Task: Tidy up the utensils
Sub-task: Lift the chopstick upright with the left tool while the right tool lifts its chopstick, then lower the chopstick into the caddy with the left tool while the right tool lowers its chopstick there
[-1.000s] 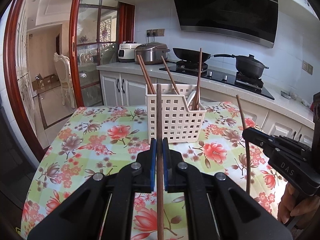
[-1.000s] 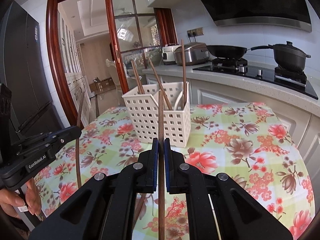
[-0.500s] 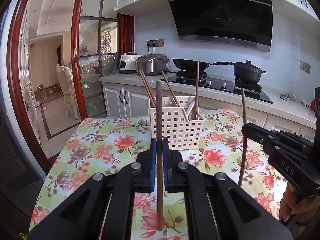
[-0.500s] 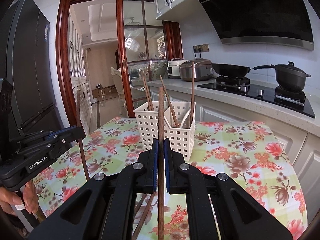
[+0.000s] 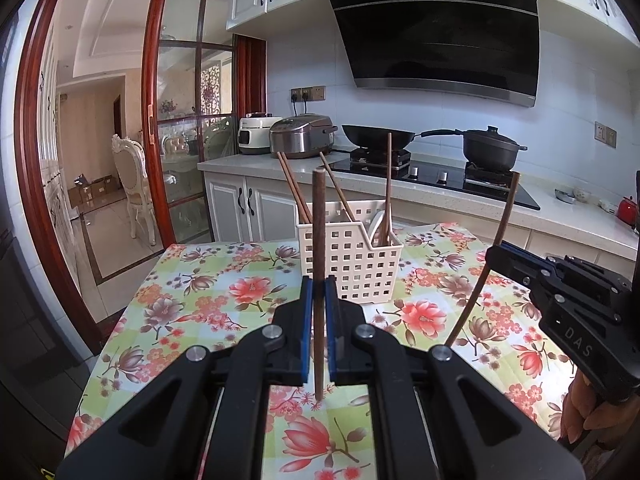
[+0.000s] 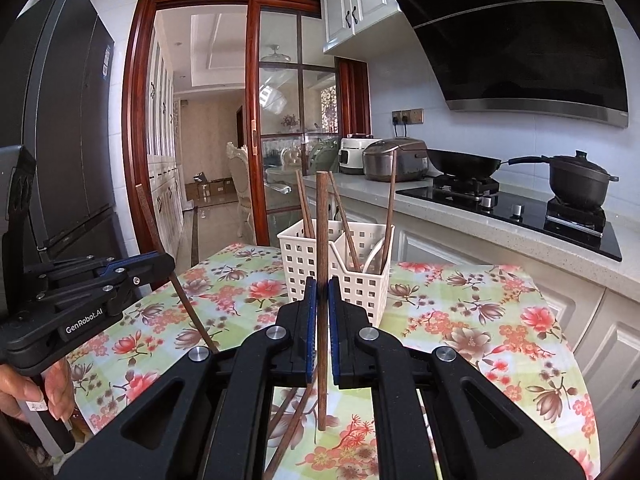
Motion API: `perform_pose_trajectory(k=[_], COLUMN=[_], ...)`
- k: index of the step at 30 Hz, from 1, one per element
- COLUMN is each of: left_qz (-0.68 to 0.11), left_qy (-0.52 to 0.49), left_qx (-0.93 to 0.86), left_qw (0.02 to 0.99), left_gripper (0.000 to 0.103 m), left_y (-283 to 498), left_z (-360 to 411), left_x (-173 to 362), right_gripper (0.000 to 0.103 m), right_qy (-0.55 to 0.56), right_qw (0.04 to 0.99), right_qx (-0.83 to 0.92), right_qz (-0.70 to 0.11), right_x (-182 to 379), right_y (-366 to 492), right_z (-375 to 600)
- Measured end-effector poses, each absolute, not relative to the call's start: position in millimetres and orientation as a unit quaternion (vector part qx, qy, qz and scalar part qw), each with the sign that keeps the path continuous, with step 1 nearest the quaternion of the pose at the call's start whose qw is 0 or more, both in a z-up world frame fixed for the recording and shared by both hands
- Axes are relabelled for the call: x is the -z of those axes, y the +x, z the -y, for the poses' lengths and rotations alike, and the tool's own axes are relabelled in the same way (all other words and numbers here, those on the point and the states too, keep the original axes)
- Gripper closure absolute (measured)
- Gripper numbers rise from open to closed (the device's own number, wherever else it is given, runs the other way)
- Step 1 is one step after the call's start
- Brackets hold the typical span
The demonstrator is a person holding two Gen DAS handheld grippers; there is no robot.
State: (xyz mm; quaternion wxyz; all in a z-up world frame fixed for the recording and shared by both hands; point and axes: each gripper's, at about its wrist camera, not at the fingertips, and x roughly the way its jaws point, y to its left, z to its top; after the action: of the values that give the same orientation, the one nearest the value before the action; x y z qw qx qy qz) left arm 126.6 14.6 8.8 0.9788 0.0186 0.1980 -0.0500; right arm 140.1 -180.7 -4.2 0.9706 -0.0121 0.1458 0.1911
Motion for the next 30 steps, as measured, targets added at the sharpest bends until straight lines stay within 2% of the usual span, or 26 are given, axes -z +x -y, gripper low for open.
perform_pose_trajectory(k=[18,30], left_qz=[-0.185,-0.188], left_qy=[0.022,0.006], left_qx=[0.054,0.079], left_qw=[0.981,0.979], left_gripper=[0.097,0.097], left_y=[124,171], left_z=[-13,-22], left_x=[-21,-62], right_gripper=[0.097,0.097], right_qy=[-0.018,-0.014], right_qw=[0.974,0.969], right_qx=[-0.187,-0.197], right_qz=[-0.13,-0.148], right_x=[-8,-40], right_y=[143,202], right_z=[181,185])
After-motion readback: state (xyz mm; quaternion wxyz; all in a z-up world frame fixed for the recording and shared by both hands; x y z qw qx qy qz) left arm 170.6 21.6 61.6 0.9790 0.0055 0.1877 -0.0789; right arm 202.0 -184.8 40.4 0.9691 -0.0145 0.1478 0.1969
